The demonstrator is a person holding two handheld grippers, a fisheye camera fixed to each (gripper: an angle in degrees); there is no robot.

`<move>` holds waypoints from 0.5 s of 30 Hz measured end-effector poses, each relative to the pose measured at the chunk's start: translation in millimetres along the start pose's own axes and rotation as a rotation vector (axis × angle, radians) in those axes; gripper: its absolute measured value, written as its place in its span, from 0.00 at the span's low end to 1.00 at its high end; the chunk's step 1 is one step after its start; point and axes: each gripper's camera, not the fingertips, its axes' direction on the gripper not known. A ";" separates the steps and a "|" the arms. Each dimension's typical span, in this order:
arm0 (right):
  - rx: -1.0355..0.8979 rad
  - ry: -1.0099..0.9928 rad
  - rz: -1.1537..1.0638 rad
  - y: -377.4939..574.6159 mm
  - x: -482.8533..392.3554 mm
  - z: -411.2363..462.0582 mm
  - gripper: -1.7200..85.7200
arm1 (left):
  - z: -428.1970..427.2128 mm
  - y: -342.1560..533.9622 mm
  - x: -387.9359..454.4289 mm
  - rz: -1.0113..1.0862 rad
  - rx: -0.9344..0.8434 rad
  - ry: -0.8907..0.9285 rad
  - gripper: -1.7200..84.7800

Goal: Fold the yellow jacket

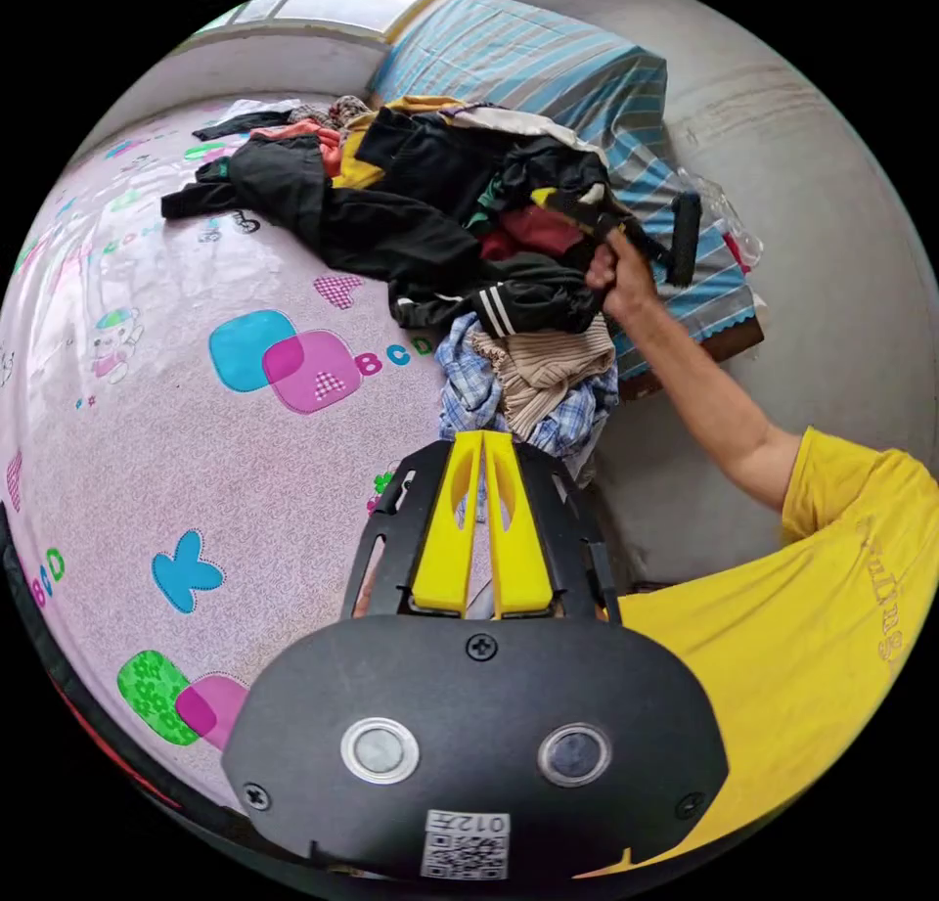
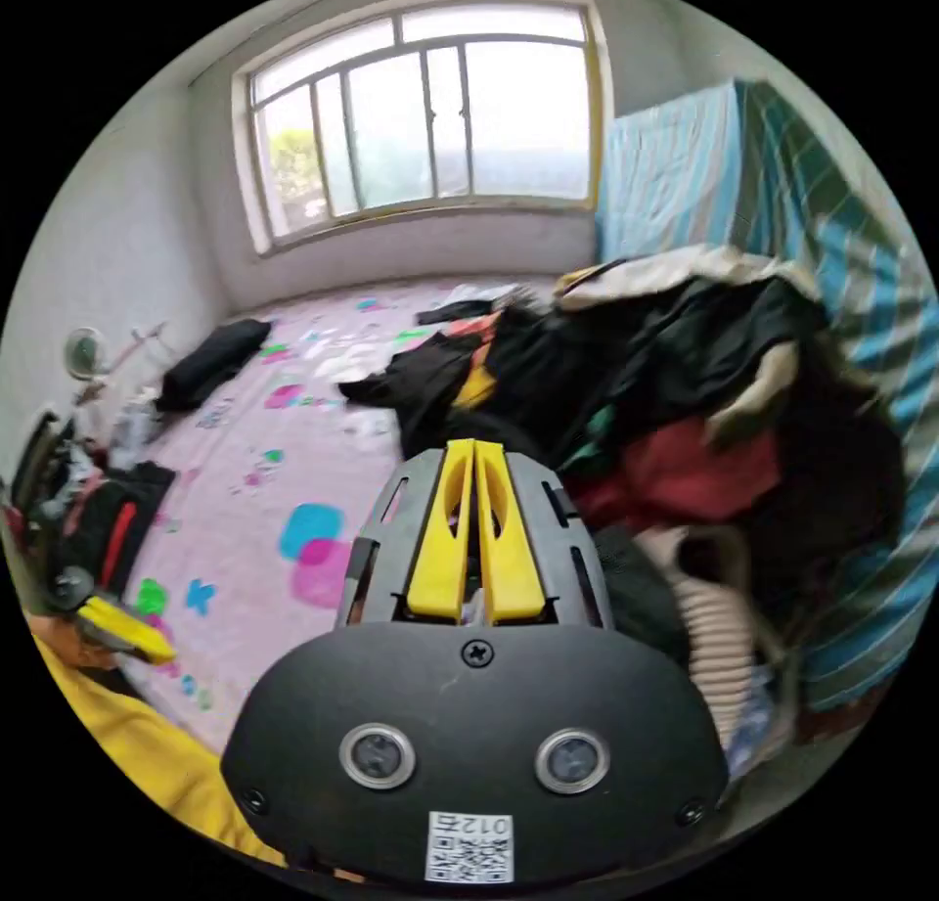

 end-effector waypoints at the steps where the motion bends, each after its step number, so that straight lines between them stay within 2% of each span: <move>1: 0.050 0.173 -0.044 -23.4 19.0 -7.8 0.05 | 9.8 -7.7 -9.1 -0.012 -0.017 0.003 0.03; 2: 0.098 0.331 -0.075 -47.2 38.3 -13.6 0.07 | 14.1 -11.5 -14.2 -0.020 -0.023 0.006 0.03; 5: 0.135 0.625 -0.126 -105.2 86.5 -14.2 0.12 | 31.3 -28.6 -42.2 -0.071 -0.032 0.004 0.03; 7: 0.096 0.729 -0.131 -133.6 114.8 -7.2 0.15 | 43.3 -40.3 -62.4 -0.096 -0.033 0.001 0.03; 12: -0.099 0.776 -0.241 -177.7 160.9 16.6 0.14 | 73.5 -67.5 -95.3 -0.080 -0.080 -0.023 0.03; 15: -0.090 0.779 -0.313 -189.3 169.7 12.0 0.05 | 86.9 -94.6 -108.7 -0.027 -0.085 -0.045 0.03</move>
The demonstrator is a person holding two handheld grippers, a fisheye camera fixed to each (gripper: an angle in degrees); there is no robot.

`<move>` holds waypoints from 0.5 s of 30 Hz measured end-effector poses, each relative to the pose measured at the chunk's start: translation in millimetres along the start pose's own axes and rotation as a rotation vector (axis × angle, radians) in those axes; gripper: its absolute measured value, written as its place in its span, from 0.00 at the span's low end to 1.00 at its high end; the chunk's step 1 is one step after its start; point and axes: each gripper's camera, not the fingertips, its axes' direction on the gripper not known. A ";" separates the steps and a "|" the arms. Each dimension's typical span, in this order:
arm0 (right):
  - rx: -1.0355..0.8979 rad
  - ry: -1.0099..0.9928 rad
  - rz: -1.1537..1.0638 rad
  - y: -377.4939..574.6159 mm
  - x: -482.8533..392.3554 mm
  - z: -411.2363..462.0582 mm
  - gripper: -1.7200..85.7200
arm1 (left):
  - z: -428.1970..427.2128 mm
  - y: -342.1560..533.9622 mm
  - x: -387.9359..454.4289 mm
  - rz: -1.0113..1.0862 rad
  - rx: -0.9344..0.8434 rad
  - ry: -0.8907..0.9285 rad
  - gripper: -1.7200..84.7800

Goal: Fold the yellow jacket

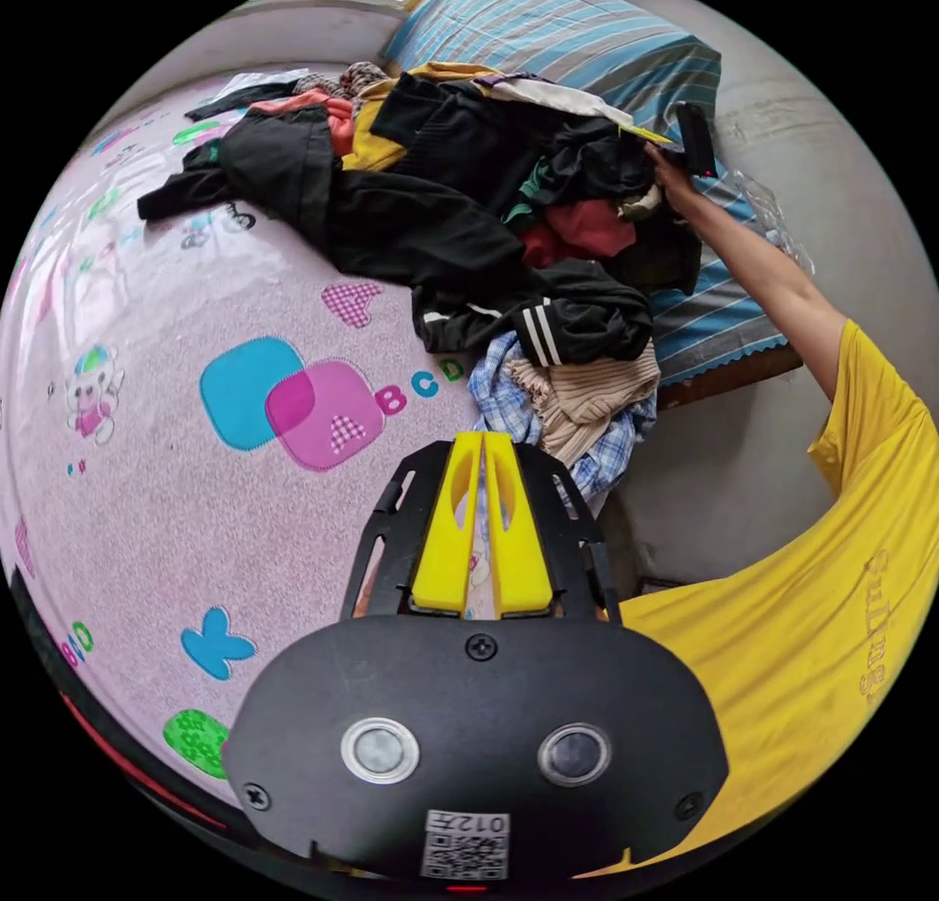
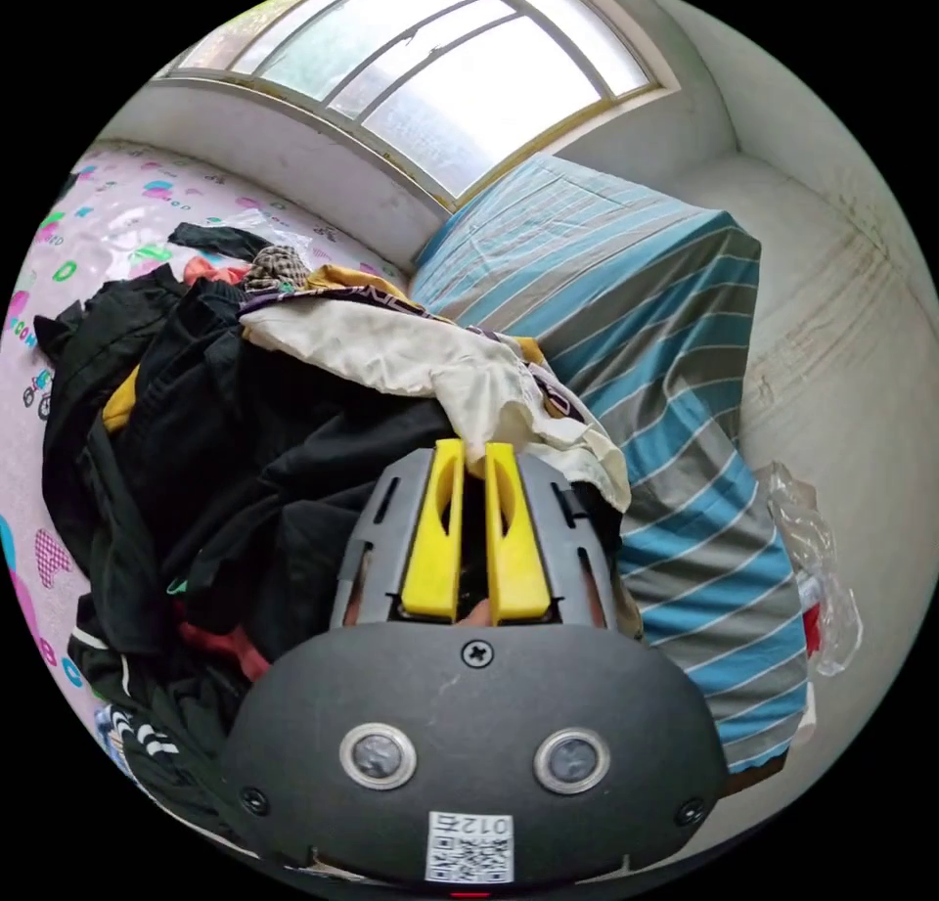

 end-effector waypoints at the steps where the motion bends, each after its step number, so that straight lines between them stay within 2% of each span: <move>1: -0.026 0.001 -0.018 -3.1 6.5 2.8 0.04 | 3.0 -14.0 -4.4 0.019 0.008 -0.005 0.03; 3: -0.042 -0.051 0.022 -5.8 24.9 0.0 0.03 | 5.7 -39.9 -11.4 0.041 0.025 -0.004 0.03; 6: 0.035 -0.327 0.272 3.3 82.6 -20.9 0.02 | 2.4 -96.1 -16.9 0.087 0.090 -0.042 0.03; 8: 0.115 -0.592 0.447 26.1 133.3 -27.6 0.02 | -2.2 -136.1 -14.0 0.123 0.134 -0.075 0.03; 11: 0.177 -0.783 0.557 55.8 178.4 -32.0 0.02 | -12.6 -205.7 1.4 0.204 0.206 -0.096 0.04; 15: 0.275 -0.981 0.603 90.6 206.2 -49.5 0.02 | -11.5 -290.5 14.0 0.200 0.223 0.061 0.08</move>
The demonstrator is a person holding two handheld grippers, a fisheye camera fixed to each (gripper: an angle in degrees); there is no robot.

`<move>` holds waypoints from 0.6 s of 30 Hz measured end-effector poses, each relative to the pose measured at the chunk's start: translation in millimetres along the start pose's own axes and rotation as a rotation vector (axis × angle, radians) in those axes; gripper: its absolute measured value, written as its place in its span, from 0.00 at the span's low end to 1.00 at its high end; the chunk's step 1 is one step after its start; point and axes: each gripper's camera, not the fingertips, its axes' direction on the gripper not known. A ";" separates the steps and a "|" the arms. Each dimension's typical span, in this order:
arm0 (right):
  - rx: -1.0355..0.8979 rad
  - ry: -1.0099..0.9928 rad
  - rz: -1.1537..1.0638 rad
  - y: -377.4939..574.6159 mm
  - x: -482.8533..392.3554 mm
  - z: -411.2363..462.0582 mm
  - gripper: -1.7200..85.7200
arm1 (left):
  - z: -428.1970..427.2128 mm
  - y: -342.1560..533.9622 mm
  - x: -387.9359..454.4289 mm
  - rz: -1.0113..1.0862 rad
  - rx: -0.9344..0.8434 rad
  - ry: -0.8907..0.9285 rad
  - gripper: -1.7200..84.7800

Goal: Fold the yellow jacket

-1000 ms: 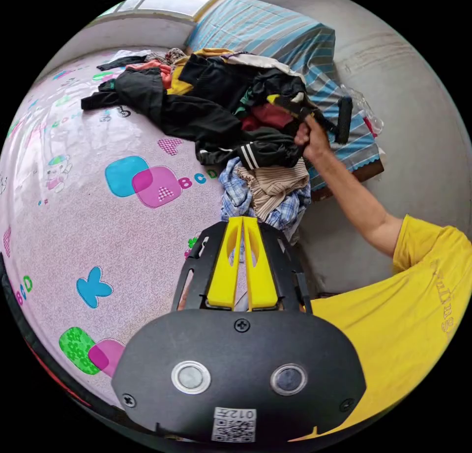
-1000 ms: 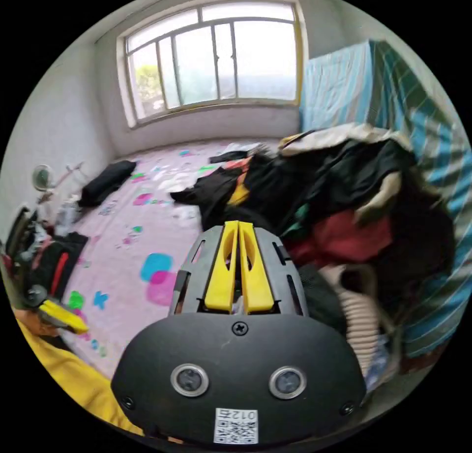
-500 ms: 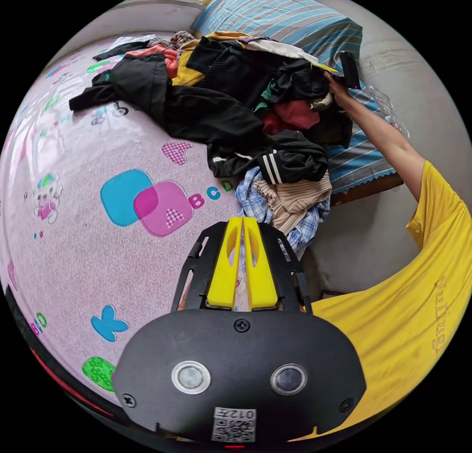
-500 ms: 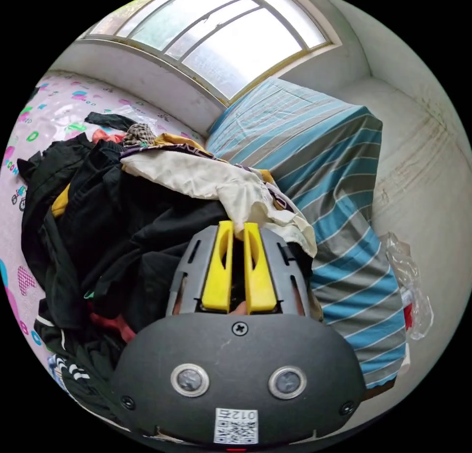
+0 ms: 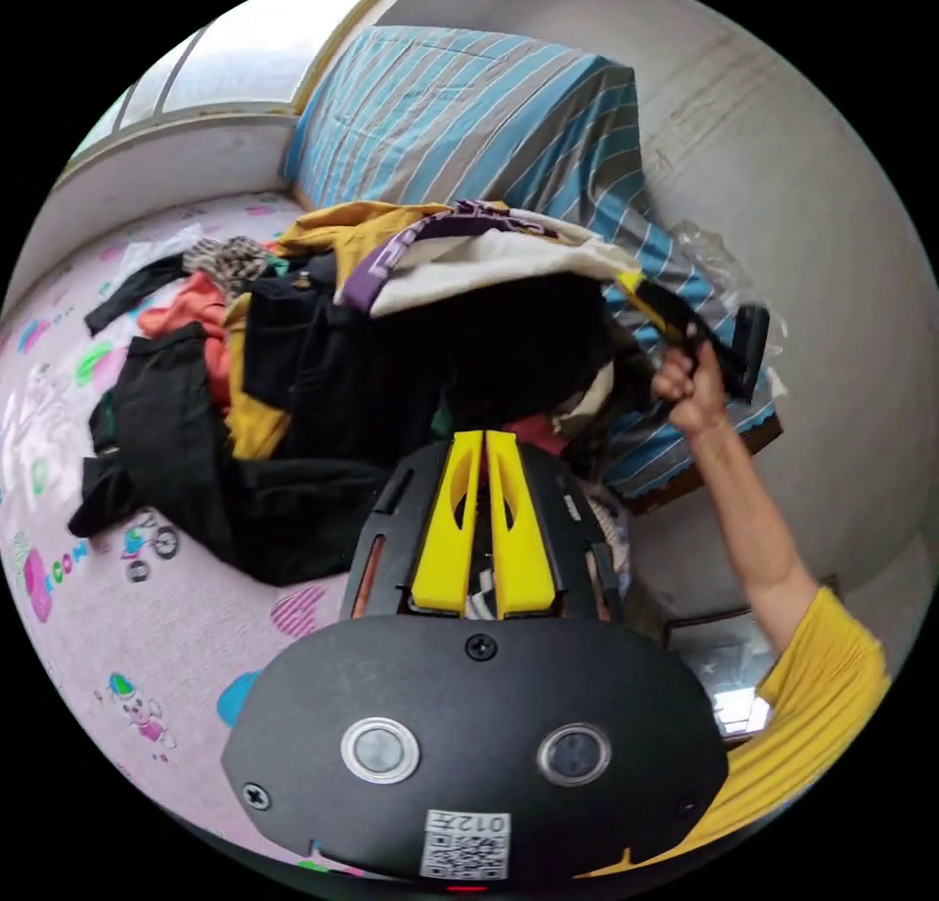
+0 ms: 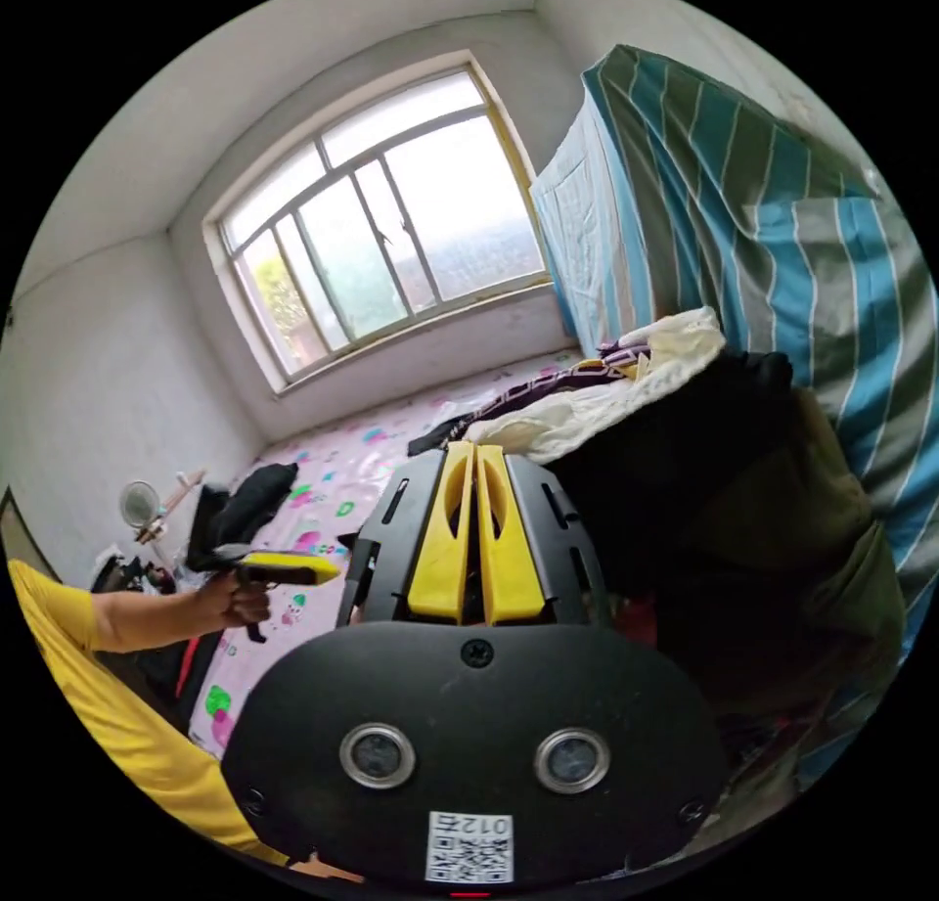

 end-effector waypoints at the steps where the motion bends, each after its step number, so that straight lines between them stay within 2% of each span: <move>1: 0.000 -0.032 -0.001 6.9 -2.5 -9.9 0.02 | 10.8 -14.1 -5.6 -0.033 0.002 0.100 0.11; 6: -0.020 -0.156 -0.005 41.7 -19.6 -39.9 0.02 | 61.8 -15.0 -40.8 -0.274 -0.011 0.449 0.19; 10: -0.036 -0.293 -0.028 78.4 -48.1 -60.7 0.02 | 78.8 27.4 -89.2 -0.575 0.178 0.846 0.19; 11: -0.046 -0.321 -0.037 90.8 -59.3 -64.3 0.02 | 78.0 33.4 -94.9 -0.598 0.208 0.883 0.18; 12: -0.052 -0.332 -0.040 97.3 -65.2 -65.4 0.02 | 72.1 43.5 -104.2 -0.610 0.253 0.915 0.16; 15: -0.099 -0.365 -0.078 131.4 -100.7 -65.1 0.02 | 37.5 61.5 -118.6 -0.553 0.255 0.792 0.10; 18: -0.177 -0.401 -0.115 169.5 -146.4 -54.2 0.02 | -11.5 80.9 -129.2 -0.469 0.231 0.680 0.09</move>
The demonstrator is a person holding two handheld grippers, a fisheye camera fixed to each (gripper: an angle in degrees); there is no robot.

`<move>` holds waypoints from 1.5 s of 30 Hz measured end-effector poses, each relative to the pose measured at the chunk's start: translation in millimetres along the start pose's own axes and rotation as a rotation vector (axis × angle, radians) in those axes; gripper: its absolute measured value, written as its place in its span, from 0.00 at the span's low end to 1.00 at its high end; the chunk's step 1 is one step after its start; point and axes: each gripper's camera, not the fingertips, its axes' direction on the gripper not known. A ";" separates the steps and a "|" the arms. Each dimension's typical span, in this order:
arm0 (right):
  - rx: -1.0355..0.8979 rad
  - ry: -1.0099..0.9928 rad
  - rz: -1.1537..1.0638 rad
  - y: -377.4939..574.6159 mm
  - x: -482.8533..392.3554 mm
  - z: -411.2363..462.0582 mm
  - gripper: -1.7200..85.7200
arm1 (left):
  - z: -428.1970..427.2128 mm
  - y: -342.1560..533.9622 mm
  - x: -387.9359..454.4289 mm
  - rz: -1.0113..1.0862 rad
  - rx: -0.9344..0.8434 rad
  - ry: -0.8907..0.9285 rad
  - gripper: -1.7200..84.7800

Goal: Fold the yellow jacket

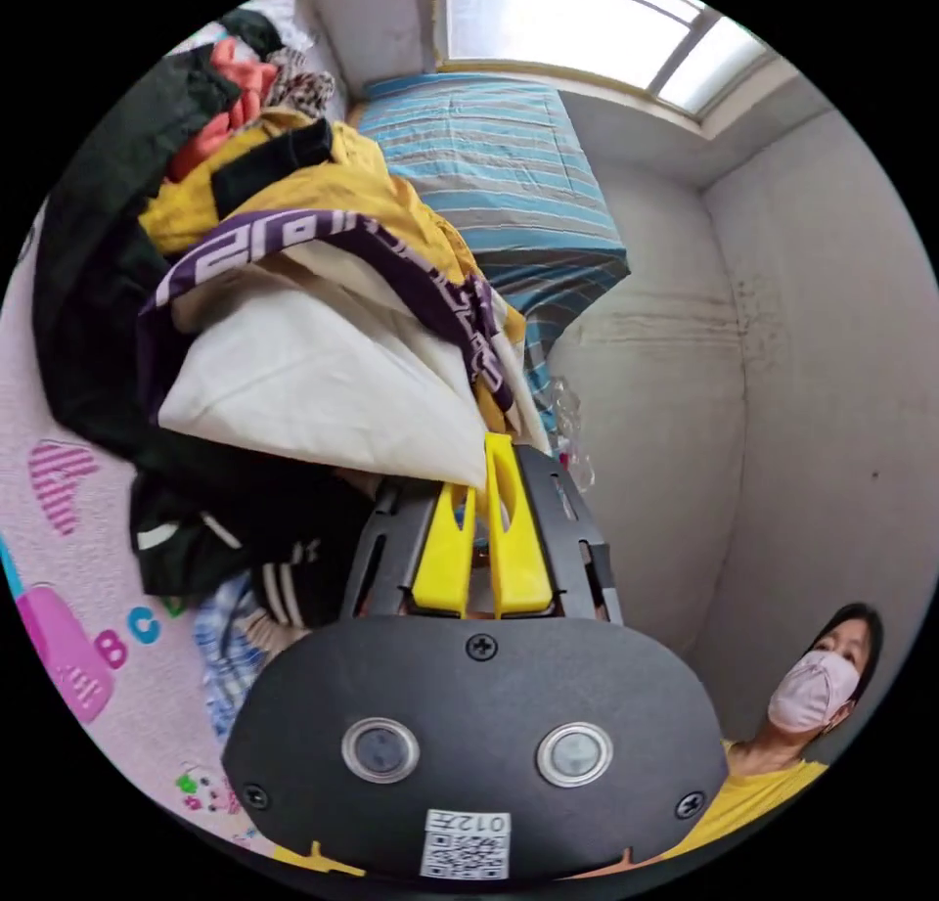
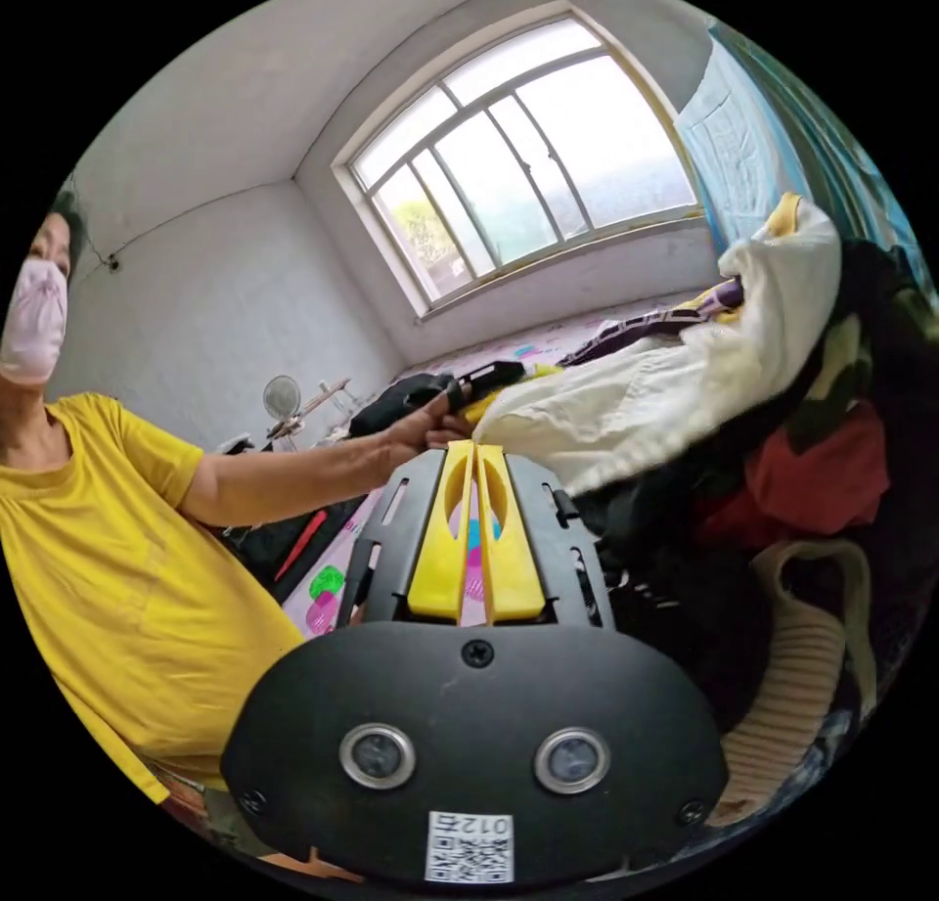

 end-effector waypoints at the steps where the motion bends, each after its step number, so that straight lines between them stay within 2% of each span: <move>1: -0.028 -0.024 -0.004 11.5 -17.8 15.8 0.02 | -22.7 5.6 11.8 0.050 -0.008 -0.035 0.08; 5: -0.080 -0.159 -0.020 44.2 -89.4 69.5 0.02 | -84.4 30.3 71.8 0.289 -0.106 -0.236 0.08; 10: -0.184 -0.318 -0.147 61.8 -187.7 122.9 0.03 | -157.7 93.0 179.1 0.633 -0.249 -0.604 0.08; 12: -0.235 -0.301 -0.236 64.7 -224.1 135.2 0.03 | -176.5 114.9 208.8 0.718 -0.290 -0.694 0.08; 15: -0.213 -0.134 -0.365 63.8 -275.2 142.0 0.04 | -202.4 147.9 250.8 0.829 -0.365 -0.807 0.08; 17: -0.170 -0.014 -0.448 52.9 -311.6 151.6 0.05 | -215.6 164.8 270.9 0.870 -0.413 -0.803 0.08; 20: -0.151 0.054 -0.568 35.6 -363.5 181.9 0.09 | -230.1 188.5 296.4 0.900 -0.479 -0.756 0.08; 24: -0.181 0.054 -0.737 25.3 -429.7 239.8 0.12 | -229.9 213.6 319.4 0.925 -0.541 -0.718 0.08; 28: -0.302 -0.060 -0.911 11.0 -493.2 300.6 0.13 | -207.4 231.3 332.8 0.939 -0.620 -0.697 0.08; 32: -0.589 -0.307 -0.979 -9.3 -529.2 346.5 0.13 | -179.2 243.4 347.9 0.981 -0.680 -0.681 0.08; 35: -0.731 -0.437 -1.027 -5.3 -551.3 366.2 0.13 | -155.0 249.0 358.2 0.997 -0.721 -0.669 0.08; 39: -0.852 -0.352 -1.127 22.8 -573.4 395.3 0.13 | -121.8 254.5 374.1 1.036 -0.785 -0.666 0.08; 42: -0.900 -0.251 -1.144 52.7 -581.0 420.1 0.07 | -104.4 248.9 387.4 1.054 -0.802 -0.676 0.08; 45: -0.872 -0.138 -1.060 61.5 -576.1 428.7 0.04 | -99.4 232.0 393.7 1.013 -0.805 -0.710 0.07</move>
